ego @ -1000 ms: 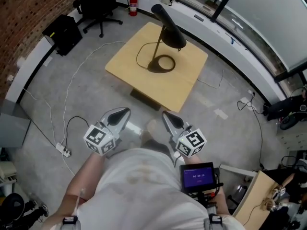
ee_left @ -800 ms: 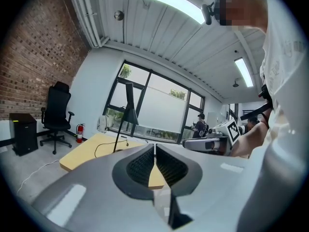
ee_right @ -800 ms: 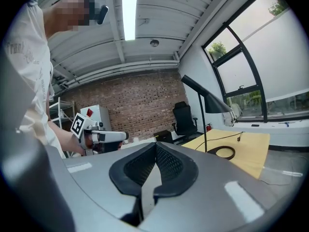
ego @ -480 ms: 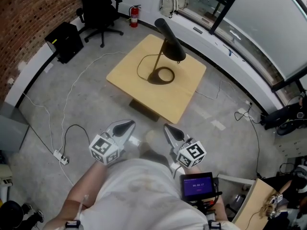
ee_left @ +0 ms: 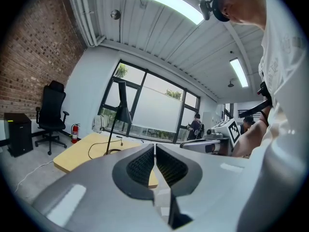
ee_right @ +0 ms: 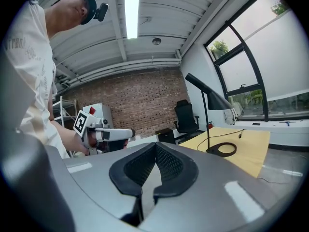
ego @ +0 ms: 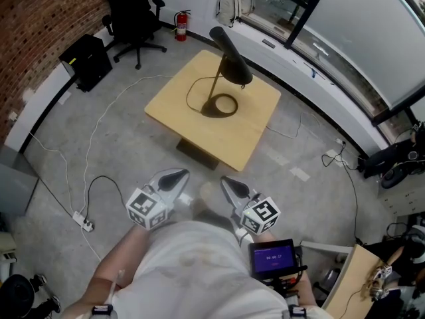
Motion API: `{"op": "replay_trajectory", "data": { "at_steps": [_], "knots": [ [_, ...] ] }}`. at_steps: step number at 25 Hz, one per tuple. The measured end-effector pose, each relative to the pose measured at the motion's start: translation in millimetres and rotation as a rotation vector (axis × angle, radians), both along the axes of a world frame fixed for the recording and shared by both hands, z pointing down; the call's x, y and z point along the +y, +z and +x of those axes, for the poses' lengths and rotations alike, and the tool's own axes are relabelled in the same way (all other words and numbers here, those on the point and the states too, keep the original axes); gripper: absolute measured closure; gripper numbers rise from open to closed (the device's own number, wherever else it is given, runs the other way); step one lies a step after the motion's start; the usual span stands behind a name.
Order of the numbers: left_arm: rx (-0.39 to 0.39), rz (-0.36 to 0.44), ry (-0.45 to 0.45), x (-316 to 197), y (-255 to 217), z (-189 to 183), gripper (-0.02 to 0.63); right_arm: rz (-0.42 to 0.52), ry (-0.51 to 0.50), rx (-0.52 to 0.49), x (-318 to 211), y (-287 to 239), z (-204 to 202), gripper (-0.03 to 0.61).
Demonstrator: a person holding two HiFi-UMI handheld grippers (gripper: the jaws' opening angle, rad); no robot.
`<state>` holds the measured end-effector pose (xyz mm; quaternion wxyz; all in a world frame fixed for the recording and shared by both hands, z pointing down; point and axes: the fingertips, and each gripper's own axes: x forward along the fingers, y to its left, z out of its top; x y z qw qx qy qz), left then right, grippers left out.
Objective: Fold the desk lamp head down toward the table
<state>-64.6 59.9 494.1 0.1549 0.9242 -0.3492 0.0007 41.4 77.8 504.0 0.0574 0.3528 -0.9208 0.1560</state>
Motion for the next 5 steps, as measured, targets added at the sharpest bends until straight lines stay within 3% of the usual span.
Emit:
{"op": "replay_trajectory", "data": {
  "at_steps": [5],
  "knots": [
    [-0.011,0.013,0.004,6.7,-5.4,-1.5,0.6,0.008,0.031,-0.013,2.4,-7.5,4.6,0.568]
  ]
}}
